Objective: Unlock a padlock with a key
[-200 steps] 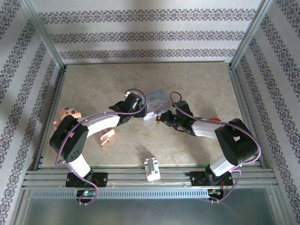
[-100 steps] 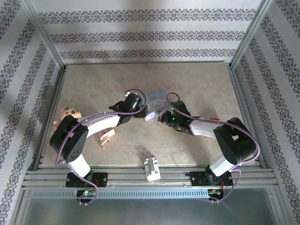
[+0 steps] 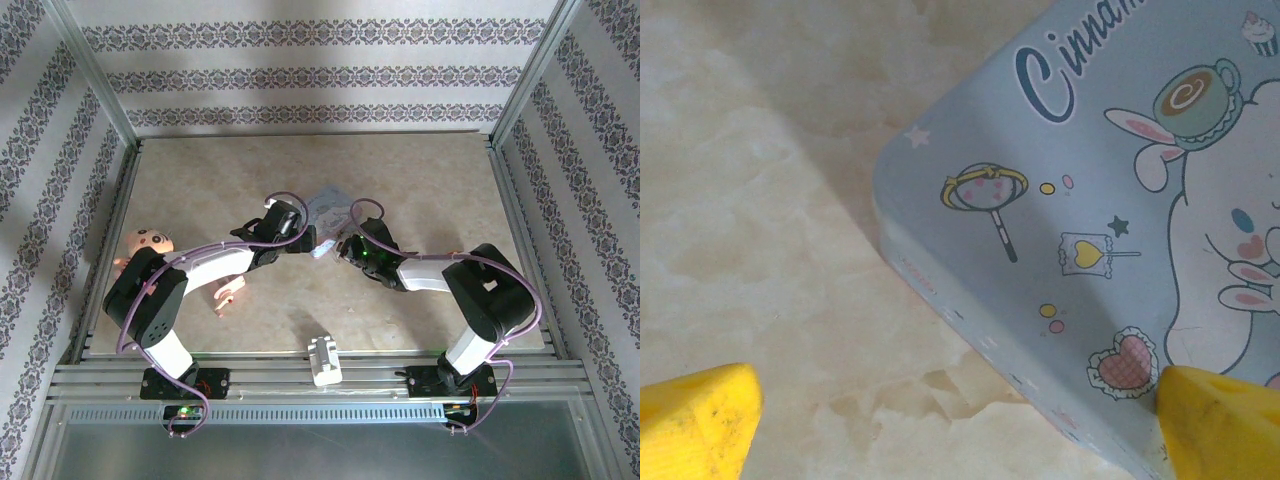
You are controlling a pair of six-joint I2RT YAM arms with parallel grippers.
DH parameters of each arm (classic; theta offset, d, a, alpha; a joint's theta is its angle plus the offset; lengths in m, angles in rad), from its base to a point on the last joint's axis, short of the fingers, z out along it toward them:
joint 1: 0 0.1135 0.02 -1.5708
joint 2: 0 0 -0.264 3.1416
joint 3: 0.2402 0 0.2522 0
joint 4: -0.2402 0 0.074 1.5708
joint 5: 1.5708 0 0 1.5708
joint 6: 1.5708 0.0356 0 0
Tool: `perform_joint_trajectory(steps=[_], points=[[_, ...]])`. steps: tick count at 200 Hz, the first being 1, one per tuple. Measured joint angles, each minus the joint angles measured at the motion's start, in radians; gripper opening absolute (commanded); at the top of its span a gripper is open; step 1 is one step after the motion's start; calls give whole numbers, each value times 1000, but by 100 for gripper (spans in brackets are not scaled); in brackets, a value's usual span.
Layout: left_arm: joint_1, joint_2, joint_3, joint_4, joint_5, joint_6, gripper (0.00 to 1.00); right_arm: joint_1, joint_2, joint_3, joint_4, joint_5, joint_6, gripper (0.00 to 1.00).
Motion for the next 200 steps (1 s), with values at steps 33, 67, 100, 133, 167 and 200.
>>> perform_joint_trajectory(steps=[33, 67, 100, 133, 167, 200], points=[[0, -1, -11, 18, 6, -4, 99, 0, 5, -1, 39, 29, 44, 0], [0, -1, -15, 28, 13, -4, 99, -1, 6, -1, 62, 60, 69, 0], [0, -1, -16, 30, 17, -4, 99, -1, 6, -1, 64, 68, 74, 0], [3, -2, -21, 37, 16, -8, 97, -3, -13, -21, 58, 77, 74, 0], [25, -18, -41, 51, 28, -20, 89, -3, -113, -74, 16, 89, 69, 0], [75, -43, -62, 50, 27, -23, 81, -5, -241, -98, -74, 97, 38, 0]])
